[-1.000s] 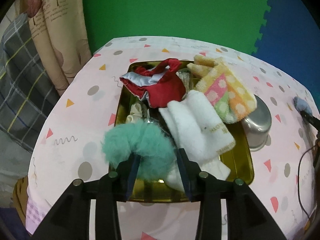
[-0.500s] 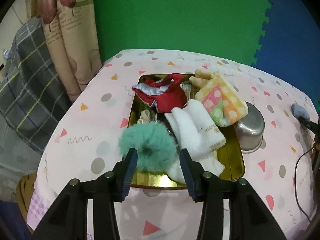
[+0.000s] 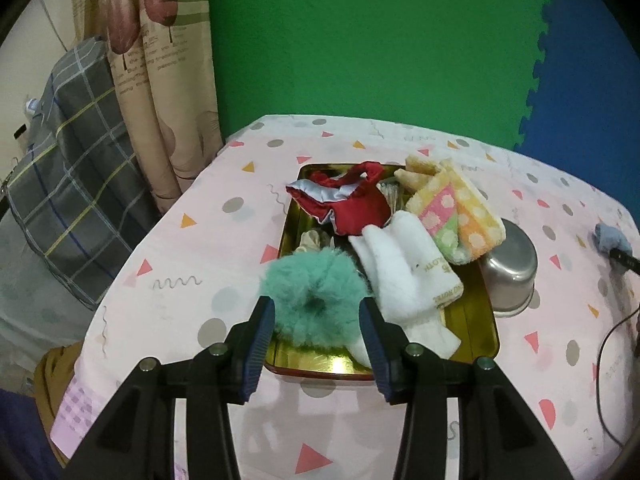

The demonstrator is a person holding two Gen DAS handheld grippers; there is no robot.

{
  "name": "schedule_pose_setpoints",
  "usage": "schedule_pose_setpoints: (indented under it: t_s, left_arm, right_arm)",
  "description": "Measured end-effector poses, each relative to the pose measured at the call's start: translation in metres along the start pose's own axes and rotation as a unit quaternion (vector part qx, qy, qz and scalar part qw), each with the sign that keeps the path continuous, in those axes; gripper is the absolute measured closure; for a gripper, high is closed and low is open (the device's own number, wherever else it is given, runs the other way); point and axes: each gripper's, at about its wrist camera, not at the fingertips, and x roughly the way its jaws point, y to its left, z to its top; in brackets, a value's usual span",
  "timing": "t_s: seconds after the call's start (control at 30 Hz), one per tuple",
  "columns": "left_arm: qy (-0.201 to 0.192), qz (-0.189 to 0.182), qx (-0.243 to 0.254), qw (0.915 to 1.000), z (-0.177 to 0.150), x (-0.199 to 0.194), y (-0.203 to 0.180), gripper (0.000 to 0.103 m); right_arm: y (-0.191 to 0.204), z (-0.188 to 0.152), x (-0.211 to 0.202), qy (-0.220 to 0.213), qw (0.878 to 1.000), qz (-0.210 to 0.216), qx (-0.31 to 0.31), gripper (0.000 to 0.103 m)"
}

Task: Organize soft objects
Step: 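Carry the green scrunchie into the tin box and open the left gripper, then carry the blue towel into the tin box and open the right gripper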

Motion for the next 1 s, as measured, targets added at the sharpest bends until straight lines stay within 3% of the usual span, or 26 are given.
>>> schedule_pose_setpoints:
  t_s: [0.3,0.53,0.83,1.0]
  left_arm:
    - [0.001,0.004,-0.006,1.0000,-0.006,-0.002,0.004,0.058]
    - [-0.002,0.001,-0.013,0.9999,-0.008,-0.004,0.010,0.058]
    - [0.002,0.018,-0.028,0.9994,-0.014,-0.004,0.020,0.058]
    - [0.000,0.021,-0.036,0.9991,-0.013,-0.008,0.027,0.058]
  right_arm:
    - [0.021,-0.008,-0.042,-0.002,1.000,0.022,-0.008,0.083]
    - [0.055,-0.010,-0.080,-0.009,0.998,0.064,-0.026,0.083]
    - [0.131,0.001,-0.120,-0.012,0.988,0.136,-0.069,0.083]
    - [0.191,0.002,-0.132,-0.013,0.978,0.177,-0.106,0.083]
